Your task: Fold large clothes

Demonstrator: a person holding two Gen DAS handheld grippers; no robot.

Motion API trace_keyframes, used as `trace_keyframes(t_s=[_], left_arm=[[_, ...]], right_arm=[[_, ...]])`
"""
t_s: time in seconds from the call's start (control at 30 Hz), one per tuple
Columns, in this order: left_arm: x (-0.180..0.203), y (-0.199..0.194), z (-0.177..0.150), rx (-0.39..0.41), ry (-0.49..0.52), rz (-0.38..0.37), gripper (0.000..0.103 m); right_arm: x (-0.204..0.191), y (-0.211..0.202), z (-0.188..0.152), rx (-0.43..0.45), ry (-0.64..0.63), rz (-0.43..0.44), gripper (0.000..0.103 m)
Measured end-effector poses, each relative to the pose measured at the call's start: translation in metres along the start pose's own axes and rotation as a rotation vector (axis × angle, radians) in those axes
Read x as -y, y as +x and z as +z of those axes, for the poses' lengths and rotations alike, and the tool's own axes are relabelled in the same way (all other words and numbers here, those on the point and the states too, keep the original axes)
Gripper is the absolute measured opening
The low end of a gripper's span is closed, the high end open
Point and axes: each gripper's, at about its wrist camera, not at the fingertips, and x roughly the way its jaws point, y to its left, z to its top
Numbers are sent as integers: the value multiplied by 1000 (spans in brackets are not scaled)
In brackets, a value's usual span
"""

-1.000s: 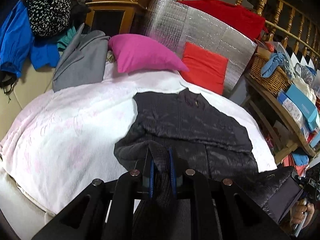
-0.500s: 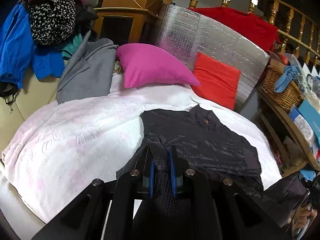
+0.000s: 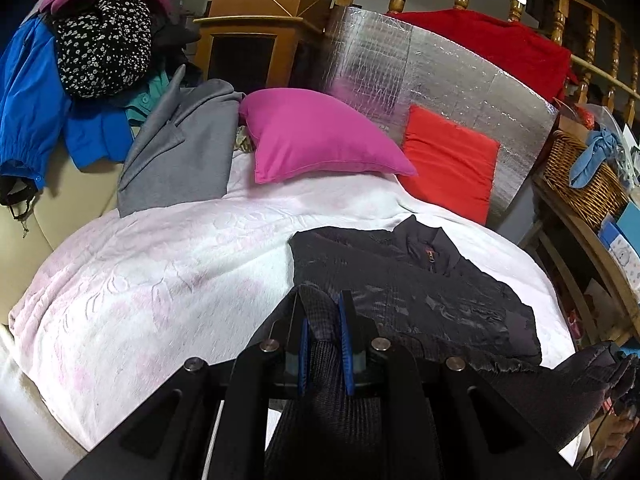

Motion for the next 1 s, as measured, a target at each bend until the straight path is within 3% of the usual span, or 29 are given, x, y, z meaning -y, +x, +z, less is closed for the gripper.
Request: trace_keyframes(t_s=[1.0], left_arm=[[14, 29, 37, 23, 18, 6, 15]], right_arm=[[-14, 25, 44, 19, -70, -27, 10]])
